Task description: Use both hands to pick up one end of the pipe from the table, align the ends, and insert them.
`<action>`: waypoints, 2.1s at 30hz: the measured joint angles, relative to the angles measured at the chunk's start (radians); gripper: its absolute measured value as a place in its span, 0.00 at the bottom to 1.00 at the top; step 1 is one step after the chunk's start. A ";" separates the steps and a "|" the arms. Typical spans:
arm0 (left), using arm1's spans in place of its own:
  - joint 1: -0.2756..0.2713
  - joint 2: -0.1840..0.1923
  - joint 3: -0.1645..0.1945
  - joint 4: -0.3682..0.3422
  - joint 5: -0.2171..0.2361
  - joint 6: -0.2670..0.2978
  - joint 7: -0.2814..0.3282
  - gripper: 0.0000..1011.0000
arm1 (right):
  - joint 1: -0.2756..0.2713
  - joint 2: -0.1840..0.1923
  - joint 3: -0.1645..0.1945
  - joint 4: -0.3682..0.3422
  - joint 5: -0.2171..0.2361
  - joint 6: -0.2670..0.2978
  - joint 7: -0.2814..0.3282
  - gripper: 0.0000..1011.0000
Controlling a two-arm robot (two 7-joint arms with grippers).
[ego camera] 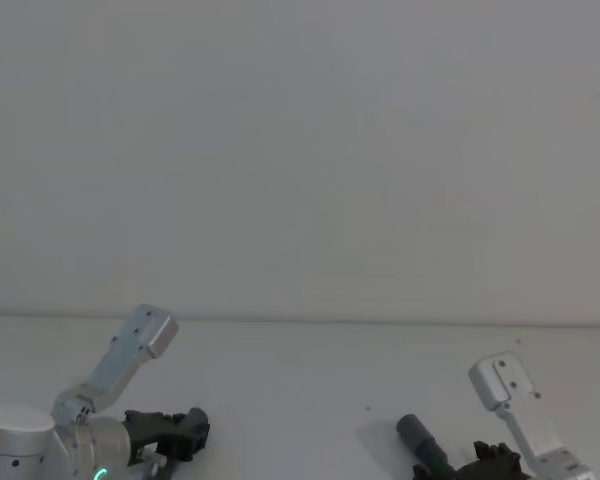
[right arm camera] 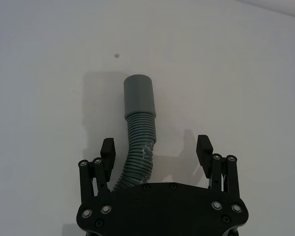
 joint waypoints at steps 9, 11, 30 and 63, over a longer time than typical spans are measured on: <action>0.000 0.000 0.000 0.000 0.000 0.000 0.000 0.32 | -0.003 -0.007 0.000 0.000 -0.008 0.003 -0.002 0.90; 0.000 0.000 0.000 0.000 0.000 0.000 0.000 0.32 | -0.003 -0.008 0.001 0.000 -0.010 0.004 -0.003 0.83; 0.000 0.000 0.000 0.000 0.000 0.000 0.000 0.32 | -0.005 -0.012 0.001 -0.001 -0.014 0.006 -0.005 0.26; -0.114 0.072 0.132 -0.012 0.102 -0.009 -0.104 0.32 | -0.005 -0.013 0.001 -0.001 -0.015 0.006 -0.005 0.19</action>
